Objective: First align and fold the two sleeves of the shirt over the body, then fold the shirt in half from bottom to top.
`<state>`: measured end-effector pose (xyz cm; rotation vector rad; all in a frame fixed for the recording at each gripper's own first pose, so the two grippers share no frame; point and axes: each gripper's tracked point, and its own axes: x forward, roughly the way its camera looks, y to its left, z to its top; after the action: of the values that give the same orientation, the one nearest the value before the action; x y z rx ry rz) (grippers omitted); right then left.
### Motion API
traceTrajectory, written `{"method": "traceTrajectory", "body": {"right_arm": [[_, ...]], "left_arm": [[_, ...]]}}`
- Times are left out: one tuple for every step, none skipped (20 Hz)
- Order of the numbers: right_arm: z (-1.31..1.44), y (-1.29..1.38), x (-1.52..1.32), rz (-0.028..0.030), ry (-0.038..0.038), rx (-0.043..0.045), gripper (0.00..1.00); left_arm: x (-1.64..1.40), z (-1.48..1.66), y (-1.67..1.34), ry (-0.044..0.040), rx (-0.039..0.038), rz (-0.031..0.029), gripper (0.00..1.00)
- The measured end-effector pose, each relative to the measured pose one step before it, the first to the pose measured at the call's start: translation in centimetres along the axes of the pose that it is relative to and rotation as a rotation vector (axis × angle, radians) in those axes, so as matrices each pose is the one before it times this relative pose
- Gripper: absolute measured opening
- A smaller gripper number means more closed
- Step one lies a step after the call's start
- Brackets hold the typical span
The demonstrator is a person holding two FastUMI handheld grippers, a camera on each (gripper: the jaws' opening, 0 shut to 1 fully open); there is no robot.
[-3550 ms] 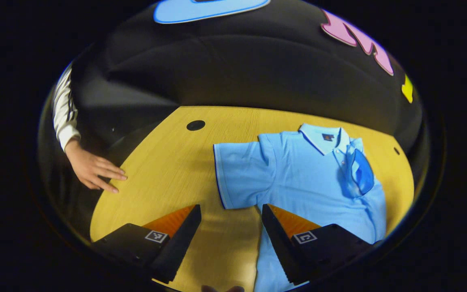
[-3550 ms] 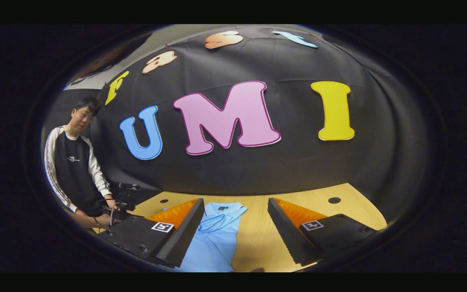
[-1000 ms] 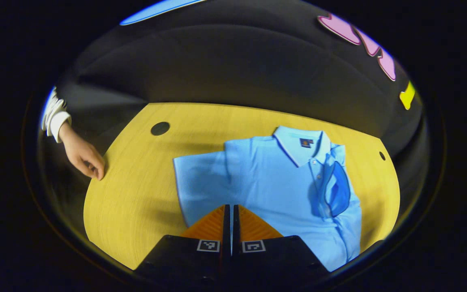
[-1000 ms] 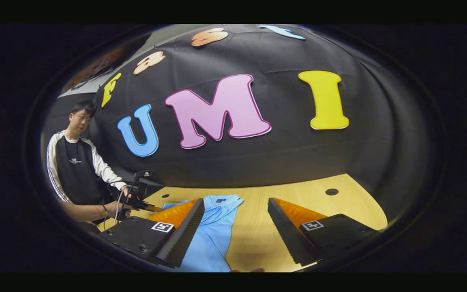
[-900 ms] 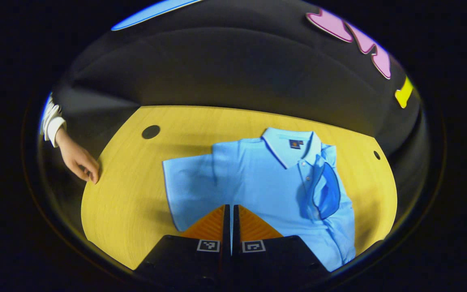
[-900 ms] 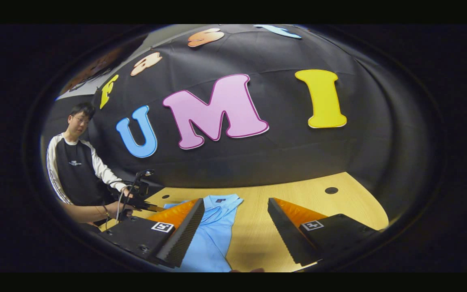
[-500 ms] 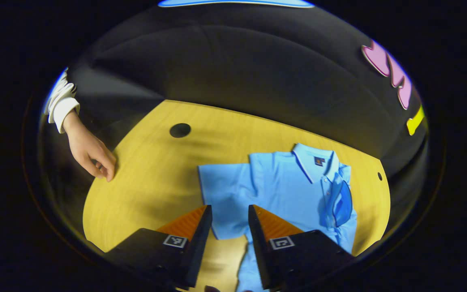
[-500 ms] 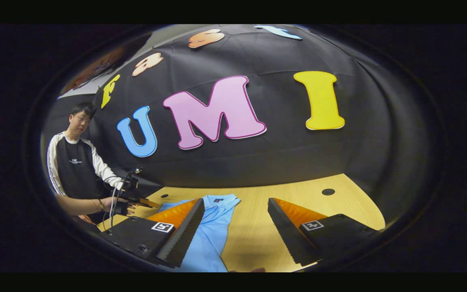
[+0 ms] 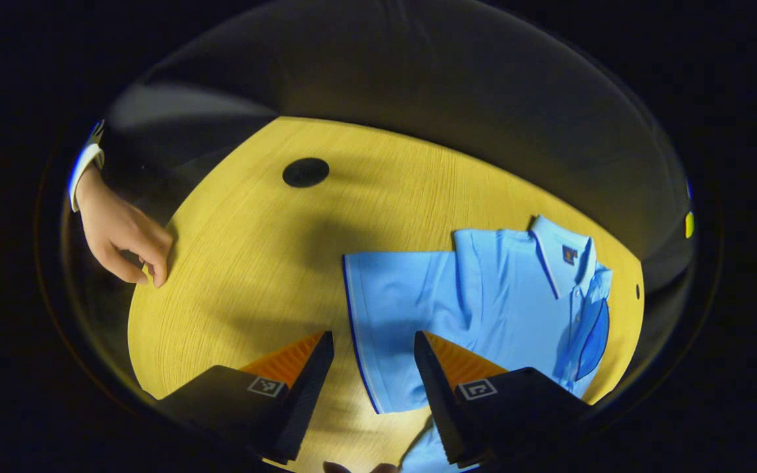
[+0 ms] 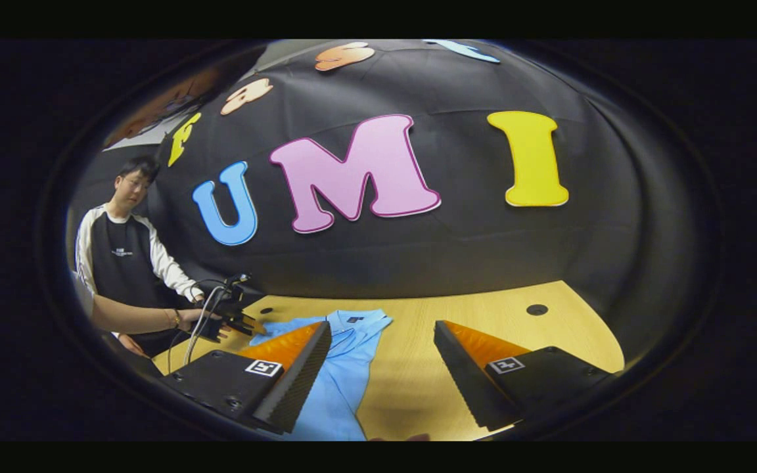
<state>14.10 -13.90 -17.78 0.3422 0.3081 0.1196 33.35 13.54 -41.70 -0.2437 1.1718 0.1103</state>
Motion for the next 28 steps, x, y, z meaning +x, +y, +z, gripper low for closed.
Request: {"method": "traceTrajectory", "body": {"right_arm": [[0.192,-0.258,0.034,-0.00787,-0.00398,0.01044,0.97],[0.288,-0.181,0.011,-0.00492,-0.00691,0.01101,0.97],[0.236,-0.199,0.032,-0.00417,-0.00528,0.00933,0.97],[0.262,-0.192,-0.015,-0.00485,-0.00559,0.00699,0.97],[0.282,-0.189,-0.05,-0.00384,-0.00541,0.00508,0.97],[0.085,-0.169,-0.1,-0.00167,-0.00002,0.0058,0.97],[0.154,-0.141,0.006,-0.00165,-0.00227,0.00356,0.98],[0.117,-0.186,-0.048,-0.00277,-0.00175,0.00229,0.98],[0.132,-0.199,-0.052,-0.00112,-0.00066,0.00228,0.98],[-0.088,-0.1,0.007,-0.00182,0.00235,0.00402,0.98],[0.126,-0.032,-0.077,0.00176,0.00047,0.00669,0.98],[0.076,-0.054,-0.091,0.00103,-0.00214,0.00047,0.97],[0.055,-0.1,-0.066,-0.00083,-0.00202,-0.00453,0.98],[-0.072,-0.194,-0.044,-0.00144,0.0,-0.00235,0.98],[-0.023,-0.039,-0.056,0.00112,0.00343,0.0035,0.98],[-0.066,-0.068,-0.087,0.00035,0.00339,0.00419,0.98],[0.007,-0.071,-0.068,0.00032,0.00056,0.00288,0.98],[0.105,-0.109,-0.011,-0.00072,-0.00226,0.00087,0.98],[0.129,-0.042,-0.132,0.00086,-0.00355,0.00138,0.98],[0.089,-0.003,-0.151,0.00055,-0.0017,-0.00053,0.98],[-0.096,-0.061,-0.082,0.00052,0.00286,-0.002,0.97],[-0.129,-0.086,-0.175,0.00112,0.0035,-0.00136,0.98],[-0.078,-0.134,-0.169,-0.00137,0.00151,-0.00205,0.98],[0.013,-0.186,-0.261,-0.00078,0.00086,-0.00337,0.98],[-0.023,-0.193,-0.229,-0.00278,0.00011,-0.00329,0.98],[-0.146,-0.276,-0.355,-0.00298,0.00157,-0.00322,0.98],[-0.102,-0.261,-0.283,-0.00325,0.00487,0.00072,0.98],[-0.216,-0.236,-0.195,-0.00535,0.00413,0.00172,0.98]], "left_arm": [[0.238,0.162,-0.285,-0.00563,0.0201,0.01129,0.81],[0.361,-0.202,0.028,0.01091,0.02106,0.03499,0.8],[0.024,0.197,0.251,-0.00504,0.01896,0.0215,0.8],[0.376,0.258,-0.327,-0.01256,0.00409,-0.00245,0.8],[-0.307,-0.007,-0.377,-0.00507,-0.00321,0.00344,0.8],[0.164,0.056,-0.344,-0.00354,-0.00034,-0.00033,0.8],[0.014,-0.025,-0.302,-0.00598,0.00644,-0.00515,0.71],[-0.095,-0.007,-0.221,0.00548,0.00679,0.00136,0.54],[-0.018,0.153,-0.318,-0.00707,0.0072,0.00278,0.37],[0.137,0.092,0.03,-0.00254,-0.00071,0.01252,0.21],[-0.151,-0.064,-0.255,-0.0012,-0.00322,0.00235,0.04],[-0.209,-0.144,-0.531,0.0081,-0.01406,-0.02192,0.07],[-0.454,-0.143,-0.776,0.00953,-0.01775,-0.03032,0.06],[-0.537,0.006,-0.554,-0.00213,-0.00995,-0.01991,0.06],[-0.684,0.29,-0.599,-0.01756,-0.00398,-0.01973,0.06],[-0.772,0.683,-1.178,-0.02607,-0.00264,-0.03301,0.06],[-0.947,0.597,-1.388,-0.02902,-0.00091,-0.02896,0.06],[-0.746,0.305,-1.751,-0.0159,-0.00292,-0.0369,0.06],[-0.719,0.021,-2.026,-0.0145,-0.0031,-0.03549,0.06],[-0.42,-0.206,-2.452,-0.0057,0.0031,-0.04267,0.06],[0.135,-0.427,-2.314,-0.00715,0.00578,-0.03589,0.06],[0.167,-0.575,-2.4,0.00644,0.00972,-0.03851,0.06],[0.231,-0.55,-2.038,0.00561,0.01945,-0.02539,0.06],[0.387,-0.395,-1.829,0.00885,0.02448,-0.02259,0.06],[0.598,-0.601,-1.254,0.00655,0.02205,-0.01088,0.06],[0.692,-0.464,-1.011,0.01046,0.01691,-0.00392,0.06],[0.853,-0.648,-0.711,0.01423,0.0068,-0.0015,0.06],[0.664,-0.566,-0.462,0.01123,0.00611,0.00633,0.06]]}}
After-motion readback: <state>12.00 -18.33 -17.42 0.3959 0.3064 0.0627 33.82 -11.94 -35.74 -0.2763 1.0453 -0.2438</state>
